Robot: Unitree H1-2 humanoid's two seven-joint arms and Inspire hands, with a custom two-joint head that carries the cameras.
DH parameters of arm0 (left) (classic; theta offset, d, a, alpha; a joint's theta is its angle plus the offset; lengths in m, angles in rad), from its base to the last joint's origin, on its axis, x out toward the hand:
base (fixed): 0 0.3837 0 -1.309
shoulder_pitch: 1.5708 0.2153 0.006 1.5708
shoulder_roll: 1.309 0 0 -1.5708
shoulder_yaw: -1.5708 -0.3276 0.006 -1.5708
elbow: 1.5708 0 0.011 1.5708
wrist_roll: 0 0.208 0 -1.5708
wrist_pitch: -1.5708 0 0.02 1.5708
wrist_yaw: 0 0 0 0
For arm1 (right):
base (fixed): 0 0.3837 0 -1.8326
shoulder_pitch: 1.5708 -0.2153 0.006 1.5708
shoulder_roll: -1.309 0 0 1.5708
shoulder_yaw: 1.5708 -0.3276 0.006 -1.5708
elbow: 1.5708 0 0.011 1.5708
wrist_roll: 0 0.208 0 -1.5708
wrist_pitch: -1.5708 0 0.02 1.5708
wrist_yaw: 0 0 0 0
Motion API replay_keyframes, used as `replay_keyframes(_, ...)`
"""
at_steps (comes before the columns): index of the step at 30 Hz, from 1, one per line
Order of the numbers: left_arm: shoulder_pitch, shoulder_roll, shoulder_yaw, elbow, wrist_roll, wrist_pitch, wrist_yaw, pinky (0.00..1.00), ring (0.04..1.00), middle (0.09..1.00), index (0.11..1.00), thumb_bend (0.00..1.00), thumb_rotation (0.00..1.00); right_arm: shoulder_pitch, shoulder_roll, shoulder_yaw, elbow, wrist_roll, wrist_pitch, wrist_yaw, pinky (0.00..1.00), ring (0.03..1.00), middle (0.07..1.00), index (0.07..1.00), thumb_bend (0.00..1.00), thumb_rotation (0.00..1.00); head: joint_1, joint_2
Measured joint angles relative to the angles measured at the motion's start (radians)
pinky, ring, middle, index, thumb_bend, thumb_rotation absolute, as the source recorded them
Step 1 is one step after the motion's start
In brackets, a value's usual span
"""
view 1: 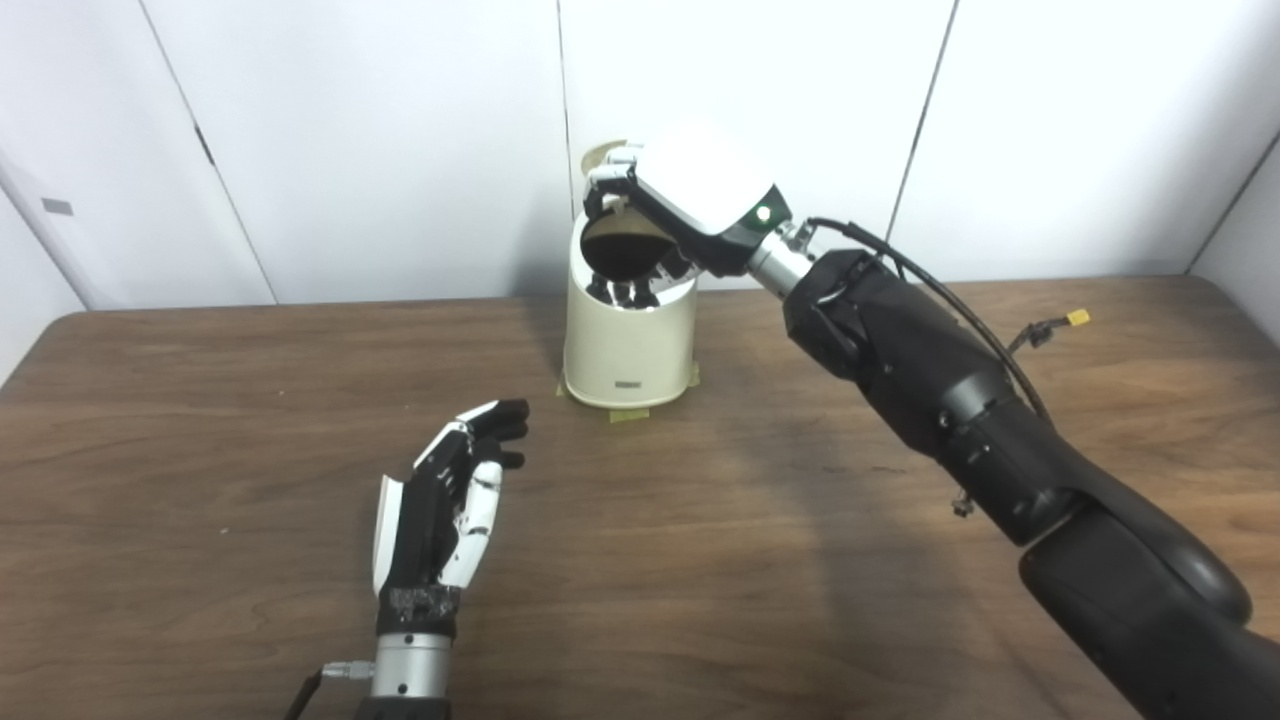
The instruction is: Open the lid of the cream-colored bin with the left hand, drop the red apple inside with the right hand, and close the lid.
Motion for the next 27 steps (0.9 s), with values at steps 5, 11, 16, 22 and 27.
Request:
replay_keyframes(5, 0.000, 0.000, 0.000, 0.000, 0.000, 0.000, 0.000, 0.65, 0.747, 0.761, 0.725, 0.19, 0.71, 0.000, 0.000, 0.000, 0.004, 0.001, -0.015, -0.018, 0.45, 0.568, 0.623, 0.564, 0.93, 0.13, -0.002, -0.002)
replay_keyframes(11, -0.001, 0.000, -0.002, 0.001, 0.000, 0.000, 0.000, 0.66, 0.747, 0.761, 0.727, 0.19, 0.72, -0.003, 0.000, 0.003, 0.076, 0.003, -0.109, -0.173, 0.40, 0.484, 0.528, 0.487, 0.55, 0.14, -0.002, -0.005)
replay_keyframes(16, -0.001, 0.000, -0.002, 0.002, 0.002, 0.000, 0.000, 0.66, 0.738, 0.752, 0.722, 0.20, 0.71, 0.001, 0.004, -0.021, 0.092, 0.032, -0.141, -0.256, 0.37, 0.457, 0.509, 0.482, 0.51, 0.15, 0.000, -0.006)
replay_keyframes(22, -0.002, 0.000, -0.003, 0.003, 0.008, -0.004, 0.003, 0.66, 0.741, 0.755, 0.724, 0.20, 0.71, 0.080, 0.045, -0.158, -0.108, 0.211, -0.102, -0.200, 0.34, 0.430, 0.513, 0.481, 0.50, 0.14, -0.002, -0.003)
replay_keyframes(27, -0.002, 0.000, -0.003, 0.003, 0.017, 0.000, 0.002, 0.66, 0.740, 0.754, 0.722, 0.20, 0.69, 0.238, 0.107, -0.273, -0.378, 0.450, -0.070, -0.091, 0.29, 0.364, 0.455, 0.488, 0.51, 0.07, 0.000, 0.000)
